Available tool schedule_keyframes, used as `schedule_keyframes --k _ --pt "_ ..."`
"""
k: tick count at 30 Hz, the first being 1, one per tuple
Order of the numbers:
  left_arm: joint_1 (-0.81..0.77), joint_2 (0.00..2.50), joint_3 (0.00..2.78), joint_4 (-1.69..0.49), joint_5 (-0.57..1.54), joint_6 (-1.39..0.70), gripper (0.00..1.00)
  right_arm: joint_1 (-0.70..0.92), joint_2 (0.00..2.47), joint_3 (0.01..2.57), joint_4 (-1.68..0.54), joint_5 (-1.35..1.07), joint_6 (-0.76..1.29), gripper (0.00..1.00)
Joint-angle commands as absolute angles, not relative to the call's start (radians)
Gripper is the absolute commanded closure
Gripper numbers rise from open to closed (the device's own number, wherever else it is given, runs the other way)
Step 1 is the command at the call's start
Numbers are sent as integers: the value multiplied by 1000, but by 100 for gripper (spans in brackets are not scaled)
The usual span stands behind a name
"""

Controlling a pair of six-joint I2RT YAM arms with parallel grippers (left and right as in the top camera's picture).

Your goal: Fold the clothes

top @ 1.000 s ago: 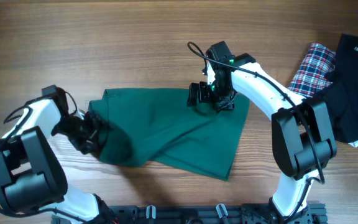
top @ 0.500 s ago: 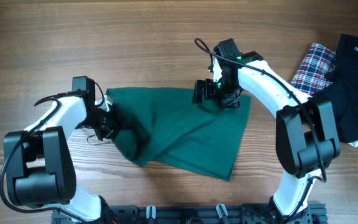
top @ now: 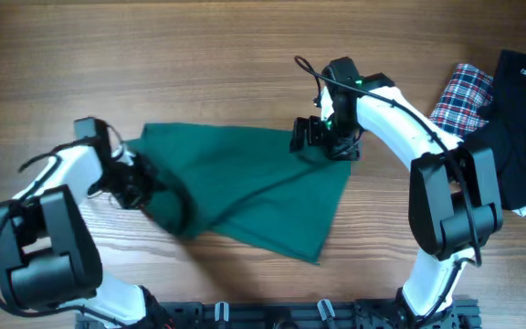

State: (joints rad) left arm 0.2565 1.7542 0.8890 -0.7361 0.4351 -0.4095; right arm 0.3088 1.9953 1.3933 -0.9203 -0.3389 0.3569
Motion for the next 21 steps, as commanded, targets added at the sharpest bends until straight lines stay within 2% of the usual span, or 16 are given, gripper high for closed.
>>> schedule_keyframes --k 1,10,14,16,20,21 --pt "333 1767 884 -756 413 -422 96 280 1972 1410 -925 -332 340 0" --pt "384 1767 885 -748 389 -487 96 276 1972 1410 -966 -332 324 0" --pt "452 1767 884 -753 369 -477 96 276 1972 1409 -1018 -238 342 0" --pt "468 1767 885 -764 377 -442 84 276 1972 1406 -1027 -232 345 0" --pt "467 1767 889 -801 438 -369 48 277 1972 1398 -1043 -281 340 0" --pt "467 1767 891 -815 448 -370 46 278 1972 1390 -1049 -316 338 0"
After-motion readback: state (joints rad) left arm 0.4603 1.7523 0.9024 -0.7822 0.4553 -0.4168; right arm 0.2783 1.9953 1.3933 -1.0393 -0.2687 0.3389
